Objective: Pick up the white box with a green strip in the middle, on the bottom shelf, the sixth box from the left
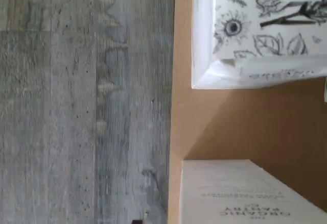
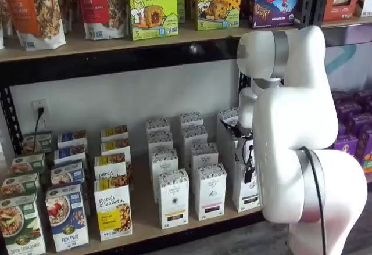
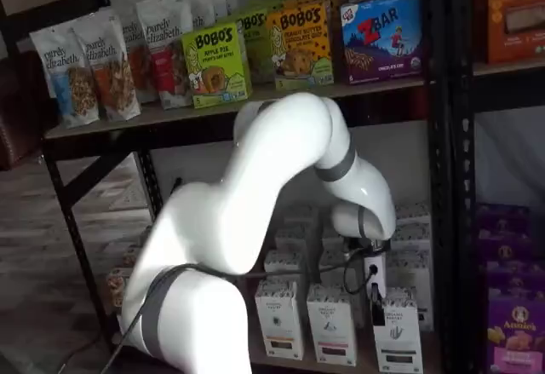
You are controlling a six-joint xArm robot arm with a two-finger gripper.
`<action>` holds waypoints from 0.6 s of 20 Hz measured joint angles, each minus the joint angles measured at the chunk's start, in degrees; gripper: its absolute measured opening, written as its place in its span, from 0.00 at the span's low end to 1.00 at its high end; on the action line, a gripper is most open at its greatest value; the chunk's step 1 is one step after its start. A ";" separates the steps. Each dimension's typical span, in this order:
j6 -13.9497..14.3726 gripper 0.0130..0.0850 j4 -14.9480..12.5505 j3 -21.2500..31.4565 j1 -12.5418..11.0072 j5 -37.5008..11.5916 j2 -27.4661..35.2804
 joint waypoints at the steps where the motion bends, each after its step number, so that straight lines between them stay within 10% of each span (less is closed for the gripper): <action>1: -0.08 1.00 0.03 -0.17 -0.06 -0.11 0.16; 12: 0.46 1.00 -1.02 -1.71 -0.45 0.23 1.32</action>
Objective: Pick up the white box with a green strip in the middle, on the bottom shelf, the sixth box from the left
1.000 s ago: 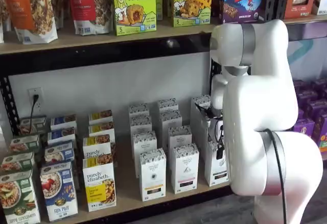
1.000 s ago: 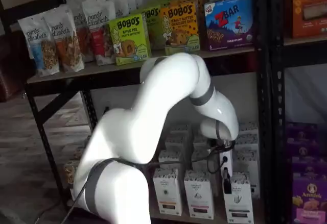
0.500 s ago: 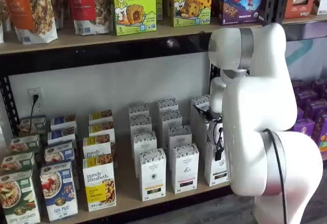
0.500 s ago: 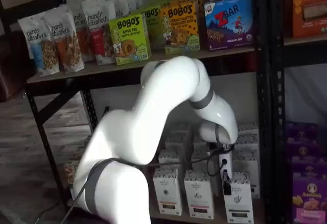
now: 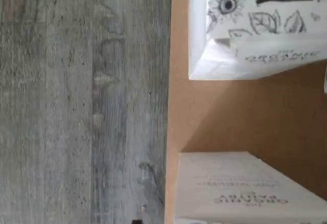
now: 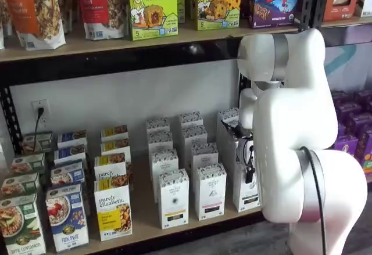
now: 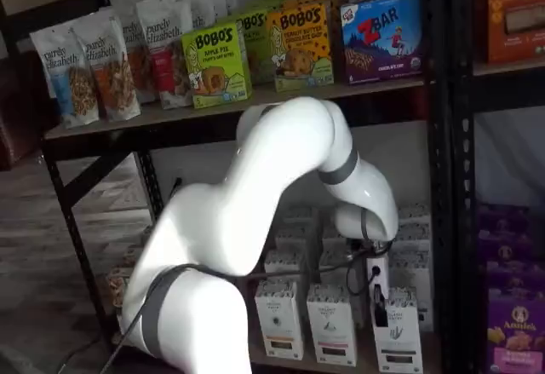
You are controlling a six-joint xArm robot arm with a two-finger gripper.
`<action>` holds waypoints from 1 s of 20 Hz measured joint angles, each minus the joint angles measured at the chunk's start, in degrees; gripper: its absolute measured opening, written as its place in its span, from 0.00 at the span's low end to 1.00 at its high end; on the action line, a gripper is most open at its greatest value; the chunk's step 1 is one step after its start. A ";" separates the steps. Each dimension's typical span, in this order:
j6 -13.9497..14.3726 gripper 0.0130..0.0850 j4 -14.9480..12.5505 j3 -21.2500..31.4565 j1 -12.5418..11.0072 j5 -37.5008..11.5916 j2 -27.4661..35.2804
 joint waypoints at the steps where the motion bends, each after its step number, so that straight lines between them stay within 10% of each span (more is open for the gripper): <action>1: 0.06 1.00 -0.14 0.25 -0.05 -0.57 0.00; 7: -0.23 1.00 -0.18 0.78 -0.38 -1.24 -0.19; 13: 0.45 0.72 -1.13 0.83 -0.53 0.24 -0.62; 20: 0.65 0.72 -1.14 1.71 -0.34 -0.21 -1.24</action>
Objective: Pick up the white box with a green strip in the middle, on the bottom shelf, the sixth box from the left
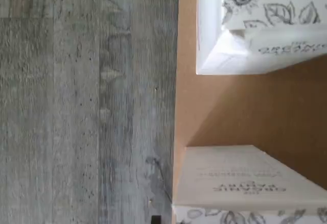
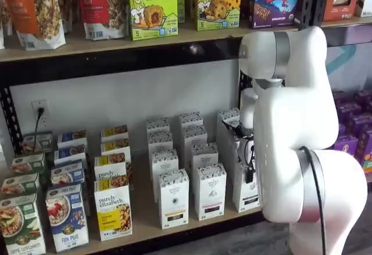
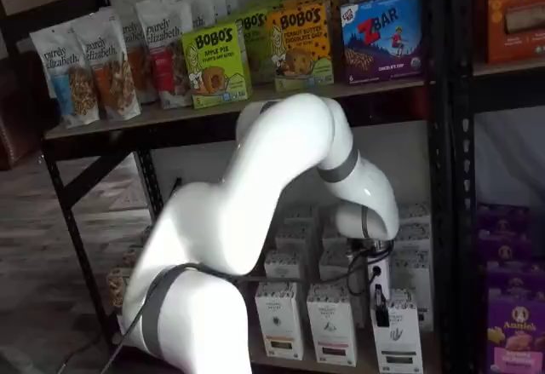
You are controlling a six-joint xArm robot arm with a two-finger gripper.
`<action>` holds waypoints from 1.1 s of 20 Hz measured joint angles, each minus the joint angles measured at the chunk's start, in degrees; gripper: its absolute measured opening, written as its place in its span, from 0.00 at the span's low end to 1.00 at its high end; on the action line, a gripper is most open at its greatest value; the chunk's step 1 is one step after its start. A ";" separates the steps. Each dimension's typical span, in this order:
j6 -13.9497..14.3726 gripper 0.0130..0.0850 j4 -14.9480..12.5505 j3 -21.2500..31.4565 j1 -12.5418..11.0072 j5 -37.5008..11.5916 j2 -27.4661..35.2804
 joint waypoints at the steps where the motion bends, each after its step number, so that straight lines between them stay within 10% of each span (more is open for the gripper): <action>1: -0.02 0.72 0.06 0.13 0.04 -0.10 -0.07; 6: -0.69 0.56 1.01 0.82 0.19 -0.65 -0.47; 22: 0.21 0.56 0.93 13.49 0.97 -5.39 -8.53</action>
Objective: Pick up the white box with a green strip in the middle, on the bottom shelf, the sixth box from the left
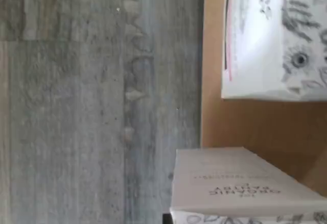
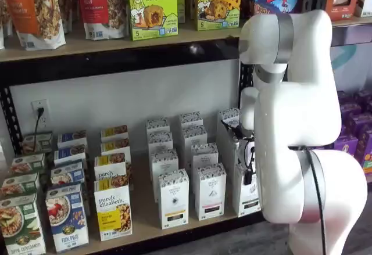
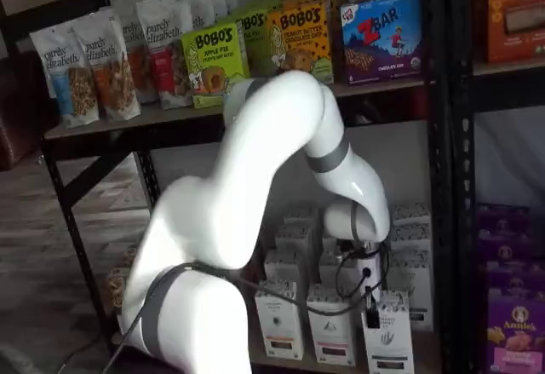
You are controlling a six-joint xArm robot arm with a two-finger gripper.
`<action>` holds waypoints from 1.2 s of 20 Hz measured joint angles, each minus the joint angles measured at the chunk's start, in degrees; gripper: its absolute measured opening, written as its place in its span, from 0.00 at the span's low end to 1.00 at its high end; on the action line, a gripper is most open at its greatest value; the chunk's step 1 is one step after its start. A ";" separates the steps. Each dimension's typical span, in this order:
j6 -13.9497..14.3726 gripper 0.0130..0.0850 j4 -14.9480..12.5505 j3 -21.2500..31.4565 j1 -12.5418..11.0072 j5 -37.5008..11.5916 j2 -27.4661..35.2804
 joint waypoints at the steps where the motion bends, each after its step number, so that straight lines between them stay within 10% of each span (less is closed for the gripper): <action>1: 0.27 0.56 -0.19 1.52 0.08 -0.35 -1.07; 24: 9.84 0.56 -4.80 37.76 5.28 -7.23 -32.72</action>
